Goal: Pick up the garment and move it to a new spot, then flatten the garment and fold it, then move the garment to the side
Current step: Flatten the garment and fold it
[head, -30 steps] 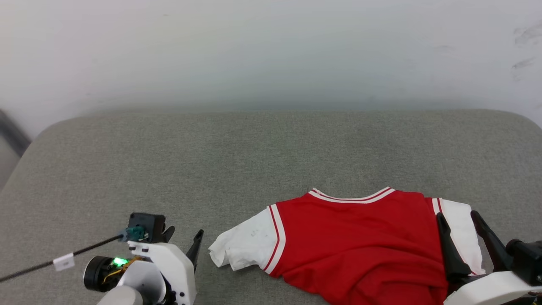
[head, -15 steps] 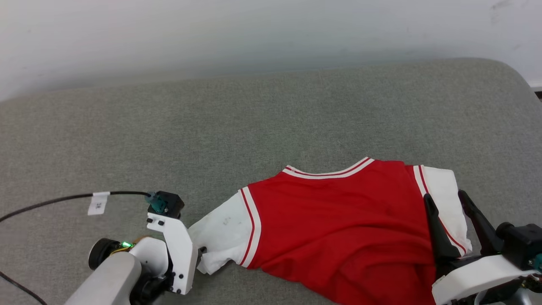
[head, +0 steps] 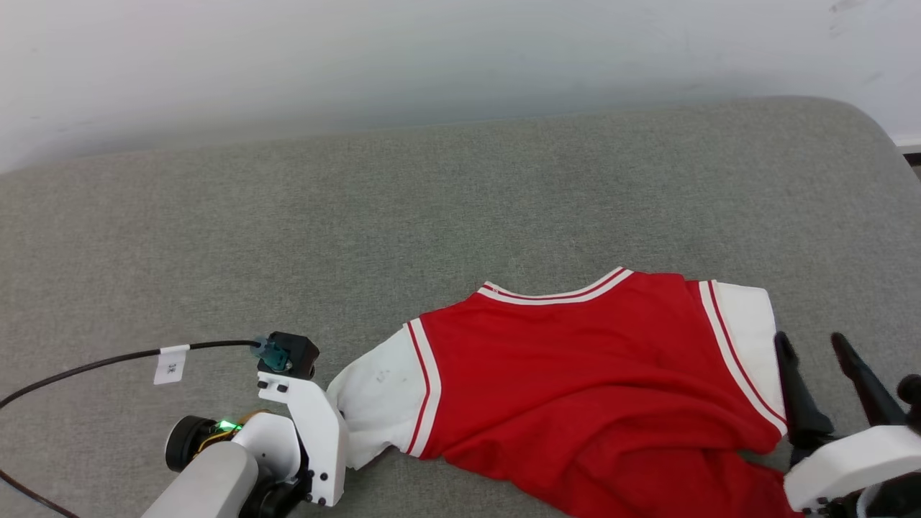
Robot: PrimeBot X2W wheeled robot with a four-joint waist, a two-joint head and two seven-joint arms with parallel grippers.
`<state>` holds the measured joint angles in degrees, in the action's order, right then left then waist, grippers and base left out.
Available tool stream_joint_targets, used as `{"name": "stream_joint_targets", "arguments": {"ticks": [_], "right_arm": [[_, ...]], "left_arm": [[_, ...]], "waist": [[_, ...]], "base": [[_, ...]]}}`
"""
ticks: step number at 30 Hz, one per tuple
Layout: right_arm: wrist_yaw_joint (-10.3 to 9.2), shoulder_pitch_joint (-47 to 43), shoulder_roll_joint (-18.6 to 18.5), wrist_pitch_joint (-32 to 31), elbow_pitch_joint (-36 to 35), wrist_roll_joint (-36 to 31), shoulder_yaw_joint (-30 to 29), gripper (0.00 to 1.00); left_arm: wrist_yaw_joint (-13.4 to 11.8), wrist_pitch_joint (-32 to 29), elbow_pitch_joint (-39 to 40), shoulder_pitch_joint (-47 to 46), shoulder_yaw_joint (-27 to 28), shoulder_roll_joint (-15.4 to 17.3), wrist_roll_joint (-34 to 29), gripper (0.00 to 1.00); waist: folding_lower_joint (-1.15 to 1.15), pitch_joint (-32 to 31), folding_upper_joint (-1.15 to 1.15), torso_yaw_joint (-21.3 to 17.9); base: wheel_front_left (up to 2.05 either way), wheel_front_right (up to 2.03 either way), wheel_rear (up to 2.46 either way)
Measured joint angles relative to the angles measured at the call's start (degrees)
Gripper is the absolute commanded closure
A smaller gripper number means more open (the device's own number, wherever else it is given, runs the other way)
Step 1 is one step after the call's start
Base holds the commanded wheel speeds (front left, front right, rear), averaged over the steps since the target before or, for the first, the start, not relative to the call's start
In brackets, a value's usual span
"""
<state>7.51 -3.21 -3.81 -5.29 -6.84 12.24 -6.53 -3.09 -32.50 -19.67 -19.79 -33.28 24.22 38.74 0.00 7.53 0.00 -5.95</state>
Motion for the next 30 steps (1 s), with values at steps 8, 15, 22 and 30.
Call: {"name": "stream_joint_targets", "arguments": {"ticks": [8,15,22,30], "right_arm": [[0.0,0.52,-4.23,-7.59,8.38,5.78,-12.02,0.0],[-0.01,3.89,-9.17,-20.52,16.04,11.04,-15.73,0.0],[-0.01,16.41,-12.73,-36.42,20.24,13.04,-12.68,0.0],[0.0,24.03,-13.59,-43.46,25.9,11.77,-13.86,0.0]], "left_arm": [[-2.61,7.65,6.48,1.35,1.93,0.13,-2.03,1.0],[-4.04,11.31,13.99,1.27,2.7,0.86,-4.03,1.0],[-4.54,12.61,19.12,-0.94,2.63,0.85,-5.76,1.0],[-3.98,14.17,19.79,-3.15,2.11,-0.03,-6.32,1.0]], "waist": [[0.0,-1.14,0.0,3.62],[0.0,0.68,0.0,6.41],[0.01,6.12,0.0,8.17],[0.01,10.54,0.0,10.77]], "base": [[0.0,0.0,0.0],[0.0,0.0,0.0],[0.0,0.0,0.0],[0.0,0.0,0.0]]}}
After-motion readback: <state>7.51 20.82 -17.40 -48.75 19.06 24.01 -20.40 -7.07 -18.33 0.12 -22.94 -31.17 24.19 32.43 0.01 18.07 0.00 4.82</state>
